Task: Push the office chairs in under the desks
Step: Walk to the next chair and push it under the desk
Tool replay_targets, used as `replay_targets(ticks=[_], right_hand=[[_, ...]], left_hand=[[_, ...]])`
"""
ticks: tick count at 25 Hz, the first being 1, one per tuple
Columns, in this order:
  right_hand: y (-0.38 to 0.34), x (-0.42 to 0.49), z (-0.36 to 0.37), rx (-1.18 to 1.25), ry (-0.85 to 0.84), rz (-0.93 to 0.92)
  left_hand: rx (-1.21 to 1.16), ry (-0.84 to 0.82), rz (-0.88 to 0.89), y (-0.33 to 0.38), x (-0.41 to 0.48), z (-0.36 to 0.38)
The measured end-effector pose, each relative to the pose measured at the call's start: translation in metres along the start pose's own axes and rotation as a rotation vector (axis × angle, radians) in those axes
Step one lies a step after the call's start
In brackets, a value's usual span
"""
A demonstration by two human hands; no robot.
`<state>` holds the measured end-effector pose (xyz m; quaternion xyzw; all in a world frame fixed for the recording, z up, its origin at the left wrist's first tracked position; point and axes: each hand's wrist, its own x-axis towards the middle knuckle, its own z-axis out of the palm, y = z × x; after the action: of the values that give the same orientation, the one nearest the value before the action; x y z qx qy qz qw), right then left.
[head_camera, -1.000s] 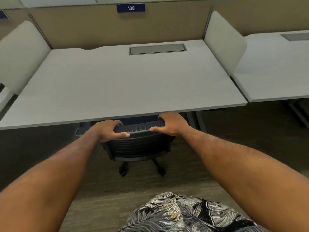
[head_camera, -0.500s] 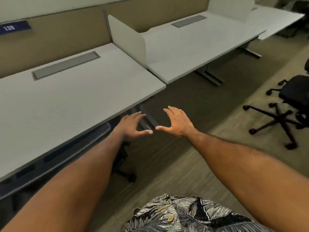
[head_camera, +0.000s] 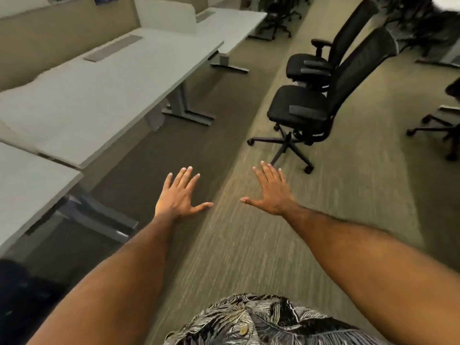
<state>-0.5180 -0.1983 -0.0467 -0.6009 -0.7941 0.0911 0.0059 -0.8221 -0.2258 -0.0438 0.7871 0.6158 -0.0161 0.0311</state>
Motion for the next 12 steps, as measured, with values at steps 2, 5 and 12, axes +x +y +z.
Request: replay_targets(ticks=[2, 5, 12], right_hand=[[0.059, 0.002, -0.024, -0.022, 0.036, 0.063], [0.135, 0.008, -0.058, 0.006, 0.117, 0.159], [0.294, 0.028, -0.107, -0.032, 0.253, 0.408]], left_hand=[[0.038, 0.027, 0.086, 0.049, 0.059, -0.012], [0.071, 0.064, 0.236, 0.107, 0.141, -0.038], [0.103, 0.133, 0.485, 0.24, 0.308, -0.074]])
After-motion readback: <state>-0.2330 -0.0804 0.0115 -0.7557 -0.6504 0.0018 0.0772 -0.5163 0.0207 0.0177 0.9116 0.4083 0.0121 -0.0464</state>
